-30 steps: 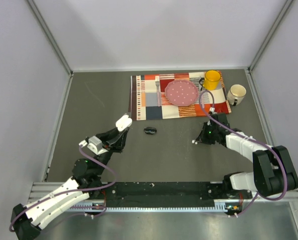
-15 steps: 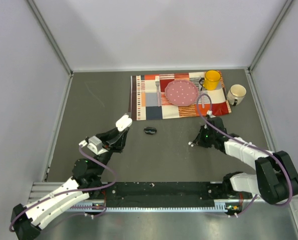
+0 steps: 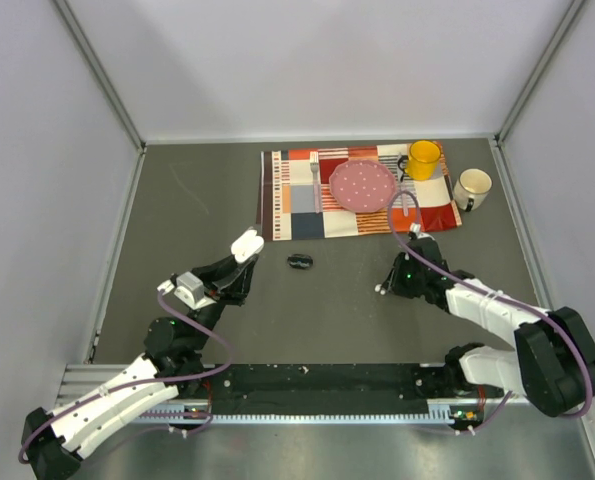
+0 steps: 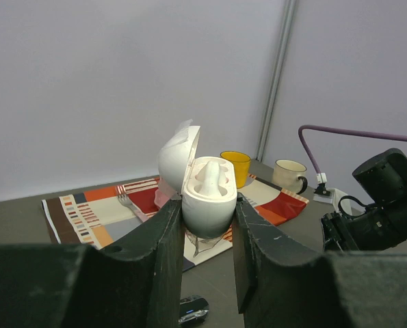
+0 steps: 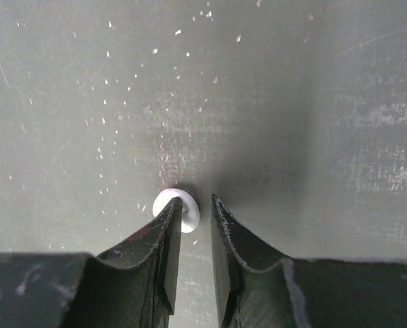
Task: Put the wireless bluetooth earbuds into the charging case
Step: Pick up the earbud from the center of the board.
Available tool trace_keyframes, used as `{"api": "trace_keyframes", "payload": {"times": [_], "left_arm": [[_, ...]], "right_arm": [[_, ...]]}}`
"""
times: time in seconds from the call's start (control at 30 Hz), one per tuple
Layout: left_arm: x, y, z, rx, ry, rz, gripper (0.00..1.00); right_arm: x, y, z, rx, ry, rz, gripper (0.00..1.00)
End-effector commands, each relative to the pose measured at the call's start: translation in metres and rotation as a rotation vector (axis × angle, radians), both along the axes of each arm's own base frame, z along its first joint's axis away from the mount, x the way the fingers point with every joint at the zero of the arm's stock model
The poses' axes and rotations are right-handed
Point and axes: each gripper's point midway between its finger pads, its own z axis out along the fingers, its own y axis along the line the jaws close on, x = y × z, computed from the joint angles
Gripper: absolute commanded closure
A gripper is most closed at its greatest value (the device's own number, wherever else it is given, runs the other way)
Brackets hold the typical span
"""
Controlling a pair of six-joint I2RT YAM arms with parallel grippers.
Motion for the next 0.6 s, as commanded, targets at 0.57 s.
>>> {"api": "trace_keyframes", "payload": {"times": [0.57], "left_arm": [[-0.002, 0.004, 0.010, -0.041, -0.018, 0.004, 1.00]], "right_arm": [[-0.007, 0.019, -0.006, -0.080, -0.012, 0.088, 0.77]]}}
